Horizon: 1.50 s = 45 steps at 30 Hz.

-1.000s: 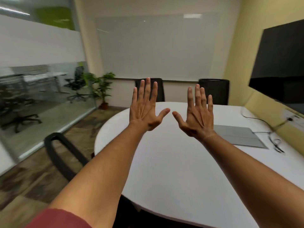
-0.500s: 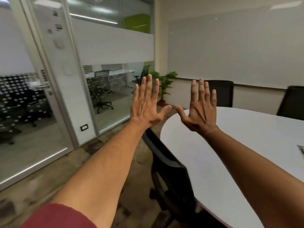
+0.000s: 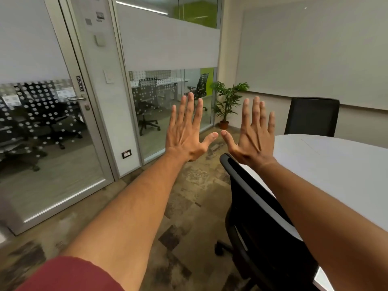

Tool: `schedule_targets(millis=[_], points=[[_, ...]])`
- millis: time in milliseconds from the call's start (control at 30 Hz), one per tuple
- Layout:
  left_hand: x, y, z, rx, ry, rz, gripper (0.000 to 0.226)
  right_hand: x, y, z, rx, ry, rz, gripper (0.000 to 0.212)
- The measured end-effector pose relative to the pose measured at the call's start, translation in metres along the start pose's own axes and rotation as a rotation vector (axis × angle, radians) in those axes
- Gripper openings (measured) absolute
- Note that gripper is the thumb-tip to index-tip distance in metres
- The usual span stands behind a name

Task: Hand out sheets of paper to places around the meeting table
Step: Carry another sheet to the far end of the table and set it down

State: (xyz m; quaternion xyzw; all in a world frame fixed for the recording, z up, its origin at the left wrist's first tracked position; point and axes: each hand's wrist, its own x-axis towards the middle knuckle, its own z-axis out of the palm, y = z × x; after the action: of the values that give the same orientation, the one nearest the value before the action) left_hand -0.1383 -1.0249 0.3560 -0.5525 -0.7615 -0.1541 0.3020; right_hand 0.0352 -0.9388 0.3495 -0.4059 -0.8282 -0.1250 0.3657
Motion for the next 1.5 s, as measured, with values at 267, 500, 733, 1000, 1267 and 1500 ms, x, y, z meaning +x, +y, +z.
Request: schedule_targets(millis=[267, 500, 733, 1000, 1267, 1500], points=[[0.073, -0.05, 0.074, -0.022, 0.034, 0.016, 0.102, 0.068, -0.014, 0.083, -0.041, 0.01, 0.015, 0.097], [0.169, -0.077, 0.151, -0.074, 0.044, 0.03, 0.104, 0.156, -0.003, 0.169, -0.051, 0.012, 0.06, 0.097], [0.255, -0.104, 0.219, -0.126, 0.053, 0.071, 0.102, 0.231, 0.006, 0.239, -0.117, 0.0, 0.041, 0.095], [0.361, -0.137, 0.327, -0.216, 0.053, 0.183, 0.101, 0.314, 0.021, 0.336, -0.224, -0.01, 0.129, 0.096], [0.477, -0.168, 0.417, -0.312, 0.051, 0.33, 0.1, 0.402, 0.028, 0.42, -0.339, 0.002, 0.277, 0.096], [0.551, -0.159, 0.485, -0.407, 0.033, 0.429, 0.1, 0.452, 0.058, 0.472, -0.43, -0.016, 0.362, 0.096]])
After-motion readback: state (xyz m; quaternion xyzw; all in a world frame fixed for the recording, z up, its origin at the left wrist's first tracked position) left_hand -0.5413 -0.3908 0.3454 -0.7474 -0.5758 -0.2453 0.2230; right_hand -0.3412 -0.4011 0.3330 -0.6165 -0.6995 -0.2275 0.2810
